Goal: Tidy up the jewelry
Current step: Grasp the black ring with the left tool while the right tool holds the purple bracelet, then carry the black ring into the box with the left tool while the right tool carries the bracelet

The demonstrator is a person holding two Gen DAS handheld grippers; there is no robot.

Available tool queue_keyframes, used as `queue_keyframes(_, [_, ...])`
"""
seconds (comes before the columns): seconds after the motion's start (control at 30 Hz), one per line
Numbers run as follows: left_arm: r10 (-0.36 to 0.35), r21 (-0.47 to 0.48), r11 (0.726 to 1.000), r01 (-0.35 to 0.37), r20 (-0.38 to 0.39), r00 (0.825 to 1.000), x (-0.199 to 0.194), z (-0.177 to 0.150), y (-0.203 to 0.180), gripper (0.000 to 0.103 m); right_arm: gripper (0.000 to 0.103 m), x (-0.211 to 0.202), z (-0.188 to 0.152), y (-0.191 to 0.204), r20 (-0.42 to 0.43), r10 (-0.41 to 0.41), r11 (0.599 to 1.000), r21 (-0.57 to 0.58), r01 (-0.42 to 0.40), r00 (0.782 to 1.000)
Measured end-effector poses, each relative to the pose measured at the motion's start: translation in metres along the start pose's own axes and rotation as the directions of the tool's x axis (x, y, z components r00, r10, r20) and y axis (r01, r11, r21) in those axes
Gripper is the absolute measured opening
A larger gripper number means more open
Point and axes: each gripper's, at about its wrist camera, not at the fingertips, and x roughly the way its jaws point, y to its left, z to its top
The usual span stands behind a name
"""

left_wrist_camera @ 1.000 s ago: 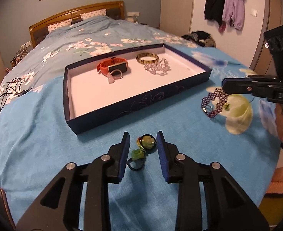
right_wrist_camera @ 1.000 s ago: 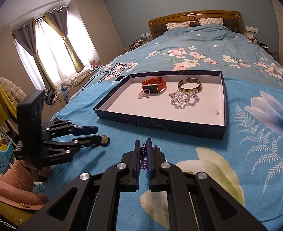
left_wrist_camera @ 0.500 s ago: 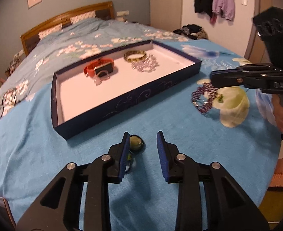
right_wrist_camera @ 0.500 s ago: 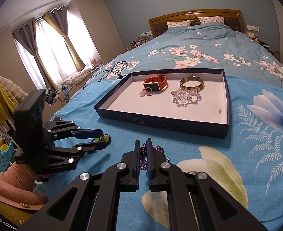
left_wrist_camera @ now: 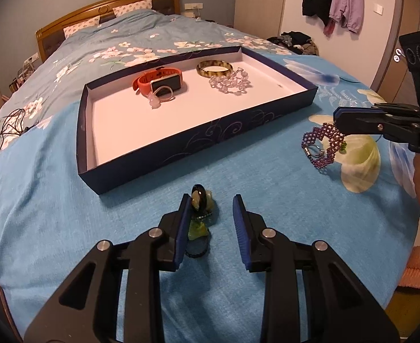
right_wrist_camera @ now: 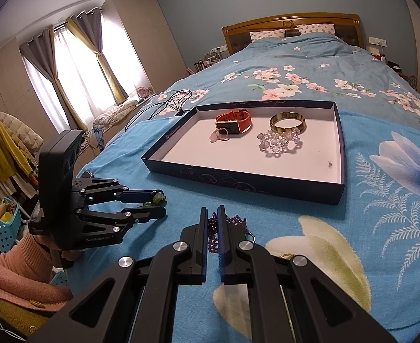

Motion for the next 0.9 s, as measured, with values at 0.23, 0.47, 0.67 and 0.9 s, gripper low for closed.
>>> queue_keyframes(0.23, [-0.047, -0.053, 0.998, 0.047, -0.003, 0.999, 0.005, 0.004, 0.010, 0.021, 0.005, 0.000, 0.000, 0.001, -0.001, 0.000, 1.000, 0.000, 0.000, 1.000])
queue_keyframes(0.47, [-0.026, -0.036, 0.999, 0.026, -0.004, 1.000, 0.005, 0.004, 0.008, 0.021, 0.005, 0.000, 0.000, 0.003, -0.002, -0.001, 1.000, 0.002, 0.001, 1.000])
queue_keyframes(0.67, [0.010, 0.014, 1.000, -0.011, 0.041, 0.999, -0.004, 0.005, -0.002, 0.021, 0.005, 0.000, 0.000, 0.003, 0.001, 0.001, 1.000, 0.002, -0.001, 1.000])
queue_keyframes(0.9, [0.008, 0.021, 1.000, -0.010, 0.100, 0.995, -0.019, 0.007, -0.008, 0.021, 0.005, -0.007, 0.005, 0.000, 0.019, 0.010, 1.000, 0.001, -0.010, 1.000])
